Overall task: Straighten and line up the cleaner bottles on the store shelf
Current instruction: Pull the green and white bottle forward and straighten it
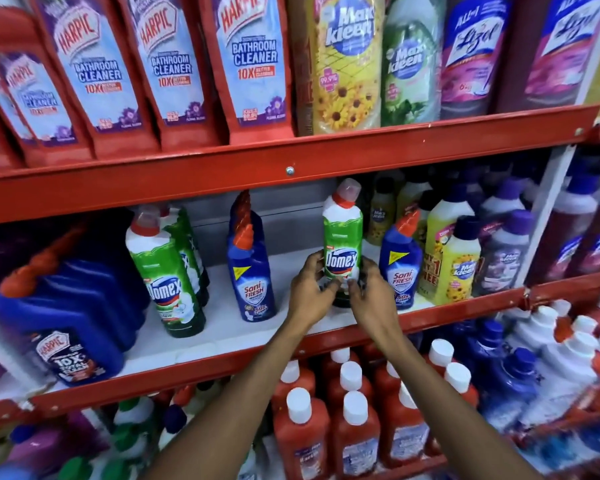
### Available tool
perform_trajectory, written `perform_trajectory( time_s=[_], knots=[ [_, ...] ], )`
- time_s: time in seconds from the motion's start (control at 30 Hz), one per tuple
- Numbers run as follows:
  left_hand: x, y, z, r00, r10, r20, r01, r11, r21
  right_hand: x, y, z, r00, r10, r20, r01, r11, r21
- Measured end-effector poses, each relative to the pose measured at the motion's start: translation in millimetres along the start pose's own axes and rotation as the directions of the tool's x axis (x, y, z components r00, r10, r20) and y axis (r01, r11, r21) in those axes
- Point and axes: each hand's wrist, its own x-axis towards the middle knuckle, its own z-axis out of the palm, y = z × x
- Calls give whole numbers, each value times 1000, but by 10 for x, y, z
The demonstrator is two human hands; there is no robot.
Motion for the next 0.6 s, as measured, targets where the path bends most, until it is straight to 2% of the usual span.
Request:
perform_trajectory(
  time_s=[0.13,0.37,0.5,0.6],
  knots=[
    [-42,38,40,995,-10,-98,4,998,-56,-18,-22,-80,1000,19,-8,-19,998,67],
    [-577,29,-375,976,91,-199,-120,983,-139,-462,-352,-78,993,-117,-30,120,978,169],
    [-908,-95,-808,942,115,-314,-151,984,-92,-743,-663,207,987,-159,4,154,964,215],
    [-1064,-249,-1119,927,77,-367,-108,992,-66,-900,-854,496,985,-170,20,159,952,260]
  ],
)
